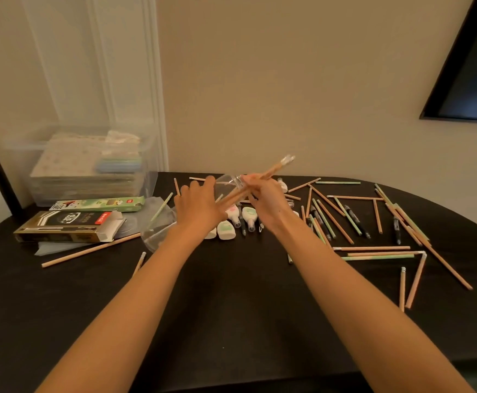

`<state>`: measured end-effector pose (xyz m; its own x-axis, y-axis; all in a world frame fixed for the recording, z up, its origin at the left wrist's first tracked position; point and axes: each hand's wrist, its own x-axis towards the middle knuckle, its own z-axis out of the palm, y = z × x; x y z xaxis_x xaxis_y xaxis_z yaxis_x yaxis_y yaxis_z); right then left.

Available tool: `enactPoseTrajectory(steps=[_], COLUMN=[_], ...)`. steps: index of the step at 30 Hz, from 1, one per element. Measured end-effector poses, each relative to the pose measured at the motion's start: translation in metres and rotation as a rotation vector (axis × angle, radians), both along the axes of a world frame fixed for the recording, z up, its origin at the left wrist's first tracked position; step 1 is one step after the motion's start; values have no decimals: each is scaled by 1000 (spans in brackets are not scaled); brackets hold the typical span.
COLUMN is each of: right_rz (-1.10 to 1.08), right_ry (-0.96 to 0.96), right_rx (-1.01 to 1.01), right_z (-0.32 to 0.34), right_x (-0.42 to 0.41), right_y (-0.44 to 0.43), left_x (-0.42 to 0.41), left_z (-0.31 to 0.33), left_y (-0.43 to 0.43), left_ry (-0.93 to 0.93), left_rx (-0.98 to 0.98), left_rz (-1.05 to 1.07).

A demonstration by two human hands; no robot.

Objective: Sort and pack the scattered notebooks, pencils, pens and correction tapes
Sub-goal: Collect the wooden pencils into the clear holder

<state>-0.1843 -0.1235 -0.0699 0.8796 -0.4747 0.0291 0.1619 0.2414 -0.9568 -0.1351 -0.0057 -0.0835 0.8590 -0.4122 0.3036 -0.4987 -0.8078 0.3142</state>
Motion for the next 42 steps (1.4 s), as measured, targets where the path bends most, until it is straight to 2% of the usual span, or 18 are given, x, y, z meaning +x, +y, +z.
enactPoseTrajectory(steps=[1, 4, 6, 9, 12, 14, 15, 17, 20, 22, 26, 33, 36, 39, 42], right_rz=[-11, -65, -49, 38, 84, -17, -126, -378, -449, -395, -228, -189, -223, -58, 162], right_ry=[10, -113, -104, 98, 40, 35, 95, 363, 836, 990, 1173, 1104, 953, 771, 741], right_rx=[21, 165, 33, -280, -197, -184, -237, -507, -998, -1092, -1073, -987, -1012, -1219, -1540], right_z=[1, 3, -1, -16, -20, -18, -18, -23, -37, -45, -59, -69, -58, -37, -28], right_x=[-1, -5, -9, -14, -24, -30, -32, -36, -49, -58, -63, -50, -43, -36, -30], right_y=[-2, -4, -1, 0, -17, -39, -53, -86, -130, -143, -146, -154, -160, -163, -164], left_x=[0, -2, -3, -5, -8, -9, -9, -11, -15, -17, -20, -17, -13, -9, -5], left_z=[0, -1, -4, -10, -14, -15, -16, -16, -17, -17, -20, -22, -21, -18, -14], left_y=[0, -4, -7, -13, -19, -25, -29, -37, -51, -61, -77, -88, -89, -91, -92], left_ry=[8, 2, 14, 26, 25, 16, 9, -1, 10, 16, 46, 43, 42, 32, 28], left_rx=[-15, 16, 29, 71, 69, 56, 57, 69, 82, 99, 109, 134, 126, 128, 129], left_rz=[9, 12, 10, 19, 27, 14, 8, -2, -23, -38, -64, -68, -63, -75, -93])
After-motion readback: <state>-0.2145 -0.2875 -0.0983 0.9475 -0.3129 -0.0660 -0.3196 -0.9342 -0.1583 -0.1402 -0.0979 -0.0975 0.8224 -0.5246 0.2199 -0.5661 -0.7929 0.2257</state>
